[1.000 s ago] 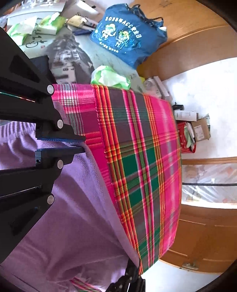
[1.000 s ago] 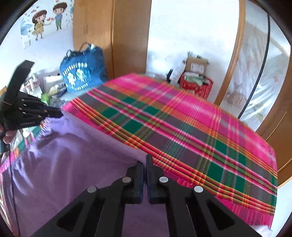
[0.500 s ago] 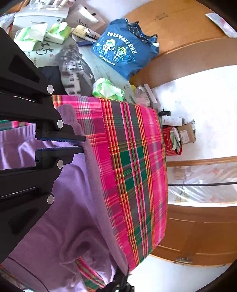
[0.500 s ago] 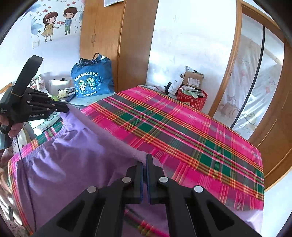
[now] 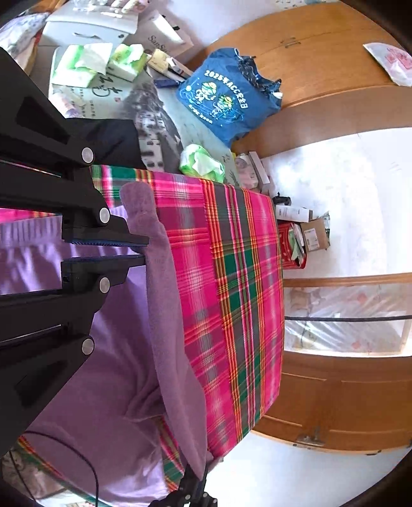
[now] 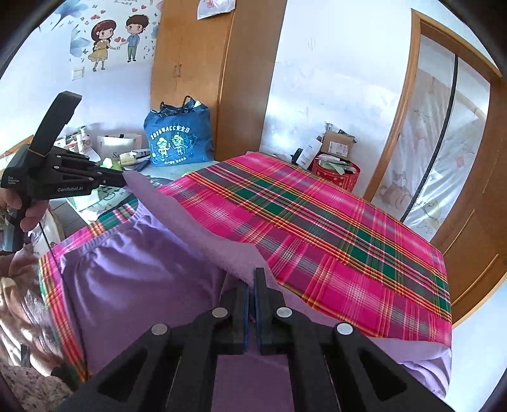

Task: Fold clothes

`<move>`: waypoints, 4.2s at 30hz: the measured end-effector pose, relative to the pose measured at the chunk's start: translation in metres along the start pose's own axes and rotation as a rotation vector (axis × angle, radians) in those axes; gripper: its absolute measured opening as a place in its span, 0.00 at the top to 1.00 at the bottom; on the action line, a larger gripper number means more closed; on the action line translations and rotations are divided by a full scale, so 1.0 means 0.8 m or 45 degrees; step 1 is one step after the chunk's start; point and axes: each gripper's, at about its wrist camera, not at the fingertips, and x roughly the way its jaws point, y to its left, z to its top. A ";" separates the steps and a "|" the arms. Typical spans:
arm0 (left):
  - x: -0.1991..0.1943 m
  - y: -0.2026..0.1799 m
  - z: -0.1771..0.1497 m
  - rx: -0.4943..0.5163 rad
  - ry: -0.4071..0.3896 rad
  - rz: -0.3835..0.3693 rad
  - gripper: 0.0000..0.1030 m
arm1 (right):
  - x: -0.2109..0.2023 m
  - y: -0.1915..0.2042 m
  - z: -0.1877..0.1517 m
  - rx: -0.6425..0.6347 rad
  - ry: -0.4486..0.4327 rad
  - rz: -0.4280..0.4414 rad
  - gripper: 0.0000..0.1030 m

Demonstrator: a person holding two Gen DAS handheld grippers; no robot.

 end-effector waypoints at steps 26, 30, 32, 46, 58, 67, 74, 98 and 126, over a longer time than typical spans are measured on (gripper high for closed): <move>-0.029 0.023 -0.140 -0.363 0.106 -0.125 0.92 | -0.049 0.072 -0.096 0.001 0.091 0.042 0.97; -0.015 0.027 -0.146 -0.489 0.151 -0.225 0.76 | -0.045 0.070 -0.103 0.026 0.094 0.044 0.97; -0.006 0.030 -0.149 -0.579 0.156 -0.315 0.74 | -0.042 0.070 -0.105 0.038 0.102 0.048 0.97; 0.064 0.054 -0.153 -1.114 0.298 -0.541 0.54 | -0.046 0.054 -0.107 0.123 0.073 0.069 0.97; 0.056 0.054 -0.150 -1.289 0.240 -0.471 0.85 | -0.049 0.050 -0.116 0.146 0.068 0.076 0.97; 0.004 0.060 -0.152 -1.297 0.121 -0.435 0.94 | -0.060 0.056 -0.118 0.110 0.074 0.107 0.97; -0.004 0.063 -0.187 -1.291 0.163 -0.369 0.94 | -0.066 0.068 -0.129 0.054 0.114 0.148 0.97; 0.019 0.060 -0.208 -1.281 0.246 -0.273 0.91 | -0.031 0.082 -0.170 0.043 0.318 0.224 0.96; -0.029 -0.099 -0.146 -0.788 0.195 -0.473 0.80 | -0.078 0.035 -0.210 0.490 0.284 0.397 0.82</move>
